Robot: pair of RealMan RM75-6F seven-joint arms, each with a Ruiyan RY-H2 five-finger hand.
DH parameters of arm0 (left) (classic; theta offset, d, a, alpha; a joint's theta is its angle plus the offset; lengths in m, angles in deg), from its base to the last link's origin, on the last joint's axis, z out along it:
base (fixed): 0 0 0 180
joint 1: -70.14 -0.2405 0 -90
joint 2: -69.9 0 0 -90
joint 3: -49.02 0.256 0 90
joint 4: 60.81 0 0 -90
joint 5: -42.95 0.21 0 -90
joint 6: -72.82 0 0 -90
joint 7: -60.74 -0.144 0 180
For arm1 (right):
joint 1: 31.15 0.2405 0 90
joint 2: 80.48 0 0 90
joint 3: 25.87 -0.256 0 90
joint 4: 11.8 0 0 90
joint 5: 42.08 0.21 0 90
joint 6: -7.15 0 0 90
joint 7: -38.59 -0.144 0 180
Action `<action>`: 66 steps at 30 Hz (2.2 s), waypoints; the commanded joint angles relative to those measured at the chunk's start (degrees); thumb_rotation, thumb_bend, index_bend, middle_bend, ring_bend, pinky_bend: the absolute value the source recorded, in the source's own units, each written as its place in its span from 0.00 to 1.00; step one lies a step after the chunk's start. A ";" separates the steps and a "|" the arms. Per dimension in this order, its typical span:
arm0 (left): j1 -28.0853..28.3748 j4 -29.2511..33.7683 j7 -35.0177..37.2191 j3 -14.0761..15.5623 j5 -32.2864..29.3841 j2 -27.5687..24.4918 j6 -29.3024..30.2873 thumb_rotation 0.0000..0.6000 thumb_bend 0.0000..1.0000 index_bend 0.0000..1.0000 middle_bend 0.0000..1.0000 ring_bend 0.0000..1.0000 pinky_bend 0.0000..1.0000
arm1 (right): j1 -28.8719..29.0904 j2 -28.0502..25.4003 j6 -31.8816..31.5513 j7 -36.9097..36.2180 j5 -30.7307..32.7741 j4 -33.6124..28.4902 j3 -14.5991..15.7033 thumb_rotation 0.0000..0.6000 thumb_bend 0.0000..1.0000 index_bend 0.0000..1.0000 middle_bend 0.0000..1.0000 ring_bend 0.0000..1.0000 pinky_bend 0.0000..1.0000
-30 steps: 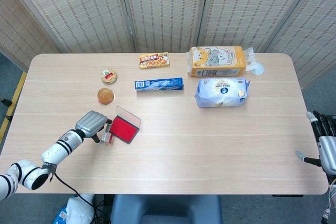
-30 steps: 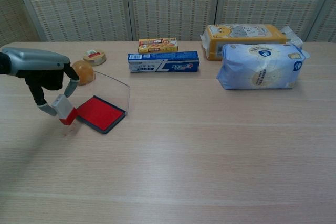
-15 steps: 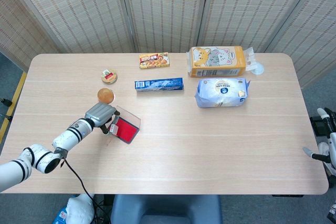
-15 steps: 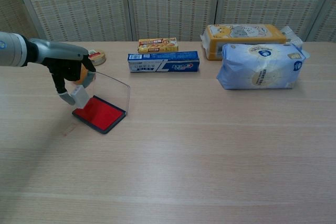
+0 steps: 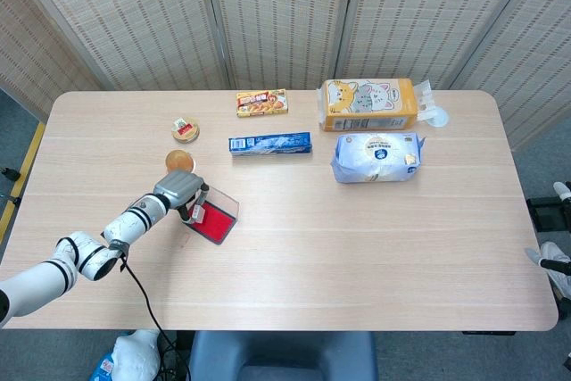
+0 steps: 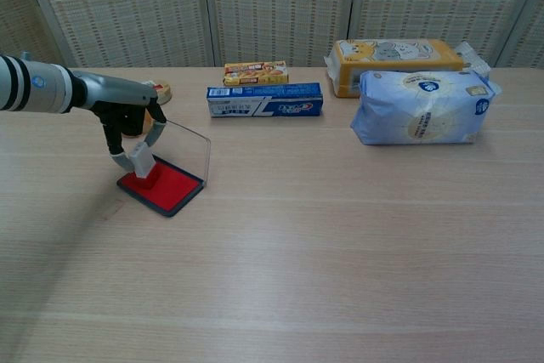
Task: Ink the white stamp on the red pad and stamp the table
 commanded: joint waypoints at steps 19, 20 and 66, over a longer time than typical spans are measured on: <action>-0.10 0.07 4.82 2.57 3.28 -0.72 3.81 1.00 0.31 0.73 1.00 0.96 0.95 | -0.81 -0.17 -1.64 -0.31 -0.96 -0.38 -0.05 1.00 0.10 0.00 0.00 0.00 0.00; -0.44 1.36 4.26 2.52 3.12 -1.84 4.55 1.00 0.31 0.73 1.00 0.96 0.95 | -0.87 -0.17 -1.74 -0.27 -1.06 -0.43 0.00 1.00 0.10 0.00 0.00 0.00 0.00; -12.74 9.47 -7.24 3.93 -4.32 -6.53 13.85 1.00 0.32 0.72 1.00 0.96 0.95 | -0.67 1.01 -3.80 2.01 -4.73 -1.15 0.98 1.00 0.10 0.00 0.00 0.00 0.00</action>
